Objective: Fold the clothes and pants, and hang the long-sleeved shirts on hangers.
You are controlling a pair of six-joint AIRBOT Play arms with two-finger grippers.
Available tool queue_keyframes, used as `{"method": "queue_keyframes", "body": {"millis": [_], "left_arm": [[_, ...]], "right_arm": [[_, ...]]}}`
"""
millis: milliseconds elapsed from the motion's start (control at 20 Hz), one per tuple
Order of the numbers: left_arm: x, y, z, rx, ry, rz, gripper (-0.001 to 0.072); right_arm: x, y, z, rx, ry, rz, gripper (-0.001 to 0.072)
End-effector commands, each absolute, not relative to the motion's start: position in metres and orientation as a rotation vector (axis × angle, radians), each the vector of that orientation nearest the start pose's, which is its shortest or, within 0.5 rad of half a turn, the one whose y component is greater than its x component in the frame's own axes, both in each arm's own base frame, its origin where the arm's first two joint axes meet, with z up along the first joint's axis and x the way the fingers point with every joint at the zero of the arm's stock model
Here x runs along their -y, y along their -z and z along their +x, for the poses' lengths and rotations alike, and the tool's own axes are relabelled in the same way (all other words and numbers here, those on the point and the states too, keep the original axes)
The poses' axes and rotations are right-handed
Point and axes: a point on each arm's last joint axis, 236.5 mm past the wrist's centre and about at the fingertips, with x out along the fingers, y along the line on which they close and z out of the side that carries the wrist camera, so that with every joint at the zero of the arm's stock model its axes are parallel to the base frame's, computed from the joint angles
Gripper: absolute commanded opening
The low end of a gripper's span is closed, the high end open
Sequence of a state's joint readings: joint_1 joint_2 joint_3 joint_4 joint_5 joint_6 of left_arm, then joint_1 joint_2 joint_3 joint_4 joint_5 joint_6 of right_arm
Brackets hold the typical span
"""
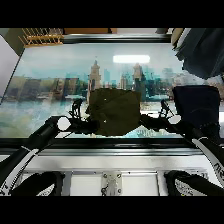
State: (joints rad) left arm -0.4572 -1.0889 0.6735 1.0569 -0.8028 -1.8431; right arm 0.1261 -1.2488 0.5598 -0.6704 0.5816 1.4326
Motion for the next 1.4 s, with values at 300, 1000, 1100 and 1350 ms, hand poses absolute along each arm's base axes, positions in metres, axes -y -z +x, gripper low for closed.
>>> {"method": "queue_keyframes", "body": {"millis": [300,1000,1100,1350], "left_arm": [[0.202,-0.222,0.313,-0.716,0.510,-0.526,0.0014],[0.227,-0.303,0.182,-0.690,0.748,-0.861,0.0013],[0.227,-0.242,0.213,-0.785,0.609,-0.819,0.0013],[0.176,-0.117,0.339,-0.856,0.220,-0.800,0.0014]], "right_arm": [[-0.119,-0.197,0.390,-0.635,-0.446,0.336,0.0014],[-0.132,-0.419,0.283,-0.222,-0.557,0.377,0.0013],[-0.139,-0.373,0.321,-0.393,-0.554,0.416,0.0013],[-0.160,-0.204,0.433,-0.798,-0.445,0.364,0.0013]]}}
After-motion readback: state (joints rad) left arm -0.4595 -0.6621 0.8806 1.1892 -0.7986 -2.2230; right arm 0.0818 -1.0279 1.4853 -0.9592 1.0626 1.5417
